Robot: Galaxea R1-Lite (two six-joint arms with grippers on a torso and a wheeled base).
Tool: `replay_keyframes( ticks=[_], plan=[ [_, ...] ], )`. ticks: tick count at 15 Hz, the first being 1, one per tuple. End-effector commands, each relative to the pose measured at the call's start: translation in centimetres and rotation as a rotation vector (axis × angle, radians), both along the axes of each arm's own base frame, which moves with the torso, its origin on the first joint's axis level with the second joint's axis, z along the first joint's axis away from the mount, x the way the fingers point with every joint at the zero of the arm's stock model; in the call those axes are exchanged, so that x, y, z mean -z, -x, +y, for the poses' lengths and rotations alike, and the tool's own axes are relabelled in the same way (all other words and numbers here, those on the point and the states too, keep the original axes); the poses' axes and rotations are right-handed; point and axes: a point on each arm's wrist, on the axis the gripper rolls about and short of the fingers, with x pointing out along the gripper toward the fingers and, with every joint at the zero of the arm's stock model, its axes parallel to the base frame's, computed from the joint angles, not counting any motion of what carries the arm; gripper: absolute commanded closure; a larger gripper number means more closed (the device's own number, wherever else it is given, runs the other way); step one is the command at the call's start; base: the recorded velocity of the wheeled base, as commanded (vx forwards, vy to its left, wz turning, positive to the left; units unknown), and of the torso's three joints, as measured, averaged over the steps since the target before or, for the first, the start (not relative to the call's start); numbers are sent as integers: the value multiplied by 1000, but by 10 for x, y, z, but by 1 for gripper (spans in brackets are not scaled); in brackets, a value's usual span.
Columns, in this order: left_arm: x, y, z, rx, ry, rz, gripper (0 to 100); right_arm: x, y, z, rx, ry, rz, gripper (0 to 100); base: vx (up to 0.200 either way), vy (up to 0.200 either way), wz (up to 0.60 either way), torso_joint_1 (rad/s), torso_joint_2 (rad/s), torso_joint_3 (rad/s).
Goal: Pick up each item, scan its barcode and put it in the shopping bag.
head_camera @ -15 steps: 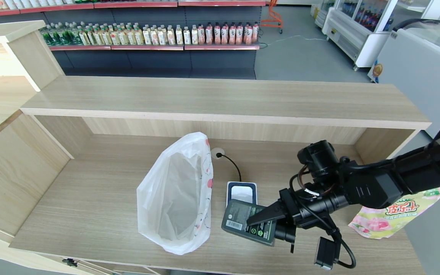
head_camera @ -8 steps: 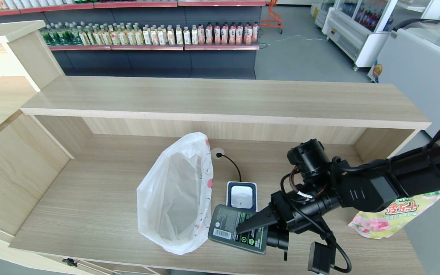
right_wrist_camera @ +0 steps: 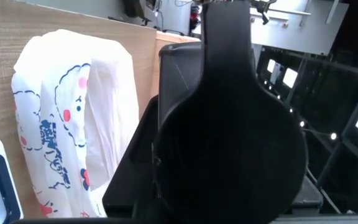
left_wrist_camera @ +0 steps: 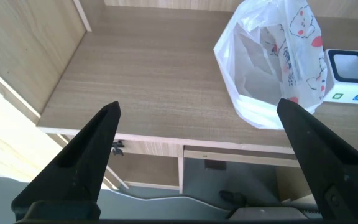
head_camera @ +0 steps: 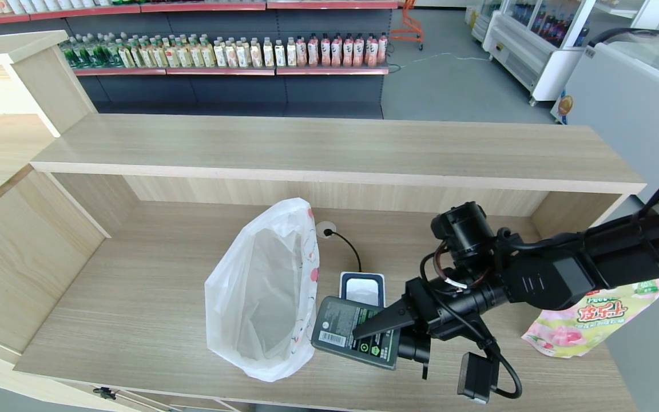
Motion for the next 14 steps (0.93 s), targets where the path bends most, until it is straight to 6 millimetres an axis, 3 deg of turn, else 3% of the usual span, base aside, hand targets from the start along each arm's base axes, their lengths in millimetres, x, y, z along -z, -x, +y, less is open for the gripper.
replay_keyframes(
  ticks=[1, 14],
  plan=[
    [0, 0, 0, -2, 2, 0, 0, 0, 0, 0, -26, -17, -75, 100, 0, 0, 0, 0, 0, 0],
    [0, 0, 0, 0, 0, 0, 0, -9, 7, 1, -37, -25, -92, 100, 0, 0, 0, 0, 0, 0]
  ],
)
